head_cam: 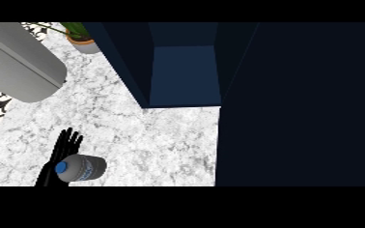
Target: Pick up the bottled water, place it into the cabinet and close the cabinet
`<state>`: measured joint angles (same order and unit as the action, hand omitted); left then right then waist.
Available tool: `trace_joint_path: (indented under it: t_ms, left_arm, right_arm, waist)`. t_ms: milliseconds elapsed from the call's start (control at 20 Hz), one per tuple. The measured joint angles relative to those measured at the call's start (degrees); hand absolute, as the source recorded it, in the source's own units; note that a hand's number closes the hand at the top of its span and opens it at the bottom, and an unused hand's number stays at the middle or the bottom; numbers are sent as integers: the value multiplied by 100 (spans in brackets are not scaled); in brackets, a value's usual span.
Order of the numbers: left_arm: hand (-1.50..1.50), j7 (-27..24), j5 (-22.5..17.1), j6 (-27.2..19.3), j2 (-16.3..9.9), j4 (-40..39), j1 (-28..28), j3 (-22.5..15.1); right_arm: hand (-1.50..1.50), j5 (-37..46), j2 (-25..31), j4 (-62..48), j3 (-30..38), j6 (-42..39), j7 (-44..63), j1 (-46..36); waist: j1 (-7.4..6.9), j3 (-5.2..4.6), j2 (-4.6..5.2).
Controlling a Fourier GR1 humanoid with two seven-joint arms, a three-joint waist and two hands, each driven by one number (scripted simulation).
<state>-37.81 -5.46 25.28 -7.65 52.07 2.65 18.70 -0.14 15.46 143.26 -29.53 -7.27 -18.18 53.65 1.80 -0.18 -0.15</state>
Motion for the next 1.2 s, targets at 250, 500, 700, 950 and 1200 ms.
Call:
trace_joint_path:
  t_ms: [250, 500, 700, 950, 1200]
  left_arm:
    - [150, -646, 193, -198, 24, -887, -387, -28]
    - [150, -1275, 559, -730, -55, -1343, -692, -133]
    - [150, -1774, 902, -1300, -15, -1524, -893, -263]
    - [150, -1974, 1329, -1708, 120, -1787, -1140, -561]
    - [150, -1947, 1496, -1894, 377, -1881, -1392, -742]
  right_arm:
    - [-150, 31, 152, -6, -97, 85, -204, 135]
    - [-150, 57, 287, -5, -172, 208, -343, 230]
    - [-150, 79, 389, -9, -279, 298, -416, 279]
    - [-150, 88, 477, 2, -271, 458, -381, 196]
    - [-150, 86, 662, -5, -158, 541, -471, 246]
  waist:
    - [-2, -4, 7]
    - [-6, 20, -6]
    - [-14, 33, -10]
    - [-43, 45, -4]
    - [-66, 39, -3]
